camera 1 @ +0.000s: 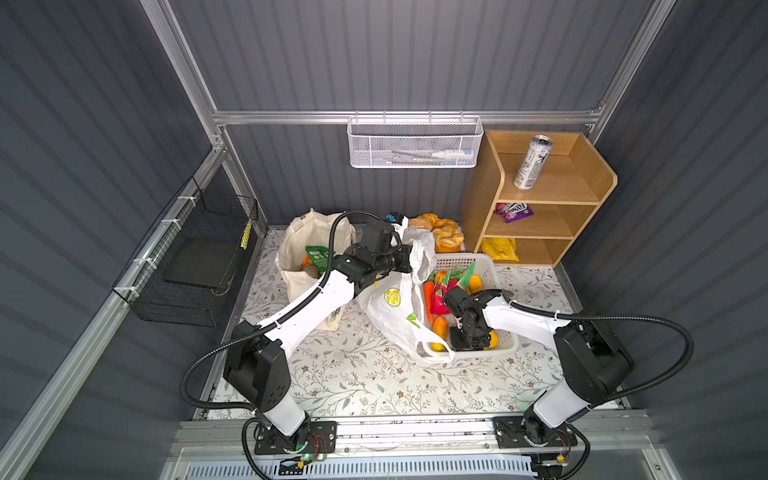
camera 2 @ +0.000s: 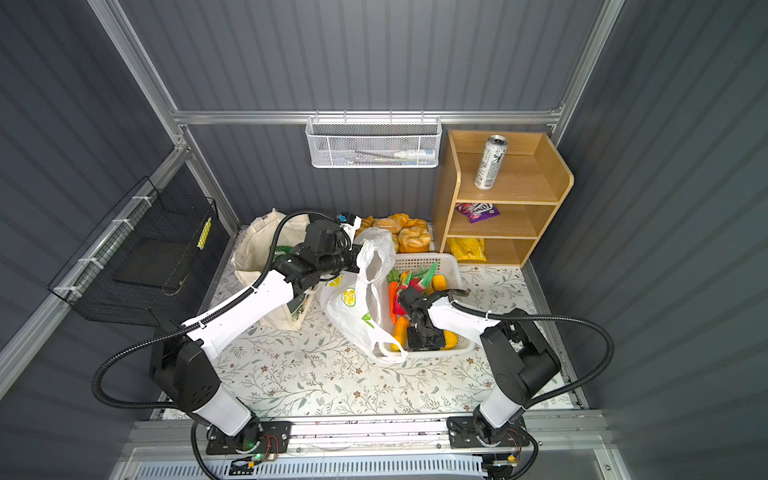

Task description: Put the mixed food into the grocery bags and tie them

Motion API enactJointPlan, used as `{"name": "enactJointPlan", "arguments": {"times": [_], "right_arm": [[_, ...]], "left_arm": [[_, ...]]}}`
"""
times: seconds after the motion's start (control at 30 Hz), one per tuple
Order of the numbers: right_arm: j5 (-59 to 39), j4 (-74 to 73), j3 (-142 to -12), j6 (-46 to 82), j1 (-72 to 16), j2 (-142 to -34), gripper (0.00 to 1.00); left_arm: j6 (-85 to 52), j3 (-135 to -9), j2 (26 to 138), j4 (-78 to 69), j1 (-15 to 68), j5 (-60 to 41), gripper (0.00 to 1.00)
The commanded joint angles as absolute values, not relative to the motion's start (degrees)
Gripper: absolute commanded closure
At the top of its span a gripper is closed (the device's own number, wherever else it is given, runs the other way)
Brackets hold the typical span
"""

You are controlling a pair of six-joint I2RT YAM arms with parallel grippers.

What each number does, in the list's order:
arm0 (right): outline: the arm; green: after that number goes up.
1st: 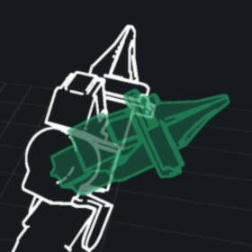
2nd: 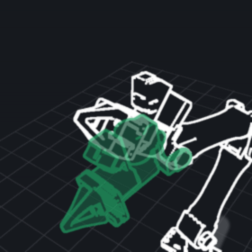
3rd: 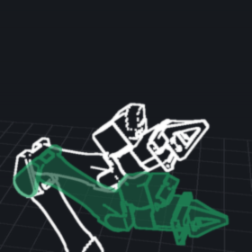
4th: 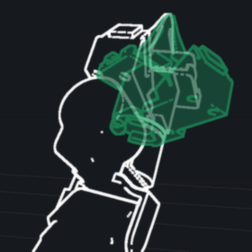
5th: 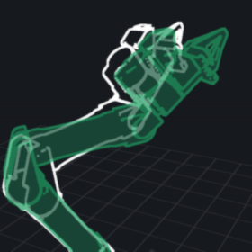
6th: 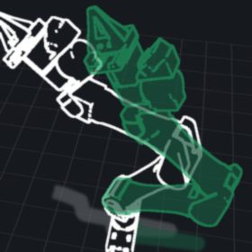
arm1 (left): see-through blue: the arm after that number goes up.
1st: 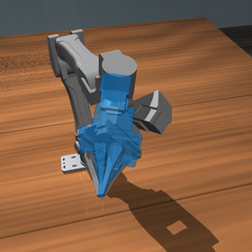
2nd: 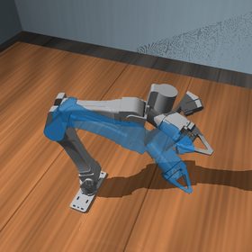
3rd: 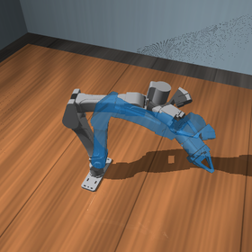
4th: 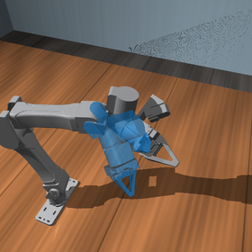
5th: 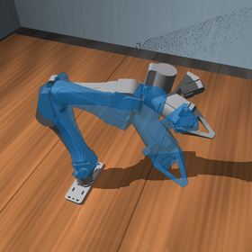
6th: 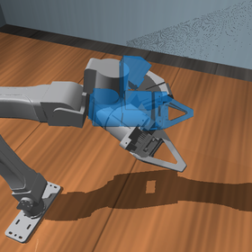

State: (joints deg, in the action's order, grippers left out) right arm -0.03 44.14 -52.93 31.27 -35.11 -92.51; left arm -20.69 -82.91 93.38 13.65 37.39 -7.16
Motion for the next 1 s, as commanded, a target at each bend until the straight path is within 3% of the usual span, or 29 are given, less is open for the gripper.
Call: {"name": "enactJointPlan", "arguments": {"times": [0.0, 0.37, 0.97], "right_arm": [[-1.7, 44.2, -50.4, 31.6, -35.2, -92.1, 0.77], [-1.0, 50.6, -55.4, 31.1, -35.1, -80.1, 1.0], [-3.8, 62.5, -61.9, 32.1, -35.1, -61.6, 1.0]], "left_arm": [[-21.3, -84.0, 92.7, 12.4, 37.0, -8.1, 1.0], [-21.4, -84.1, 92.6, 12.8, 37.0, -7.9, 1.0], [-20.7, -85.7, 93.8, 15.4, 37.1, -7.8, 1.0]]}}
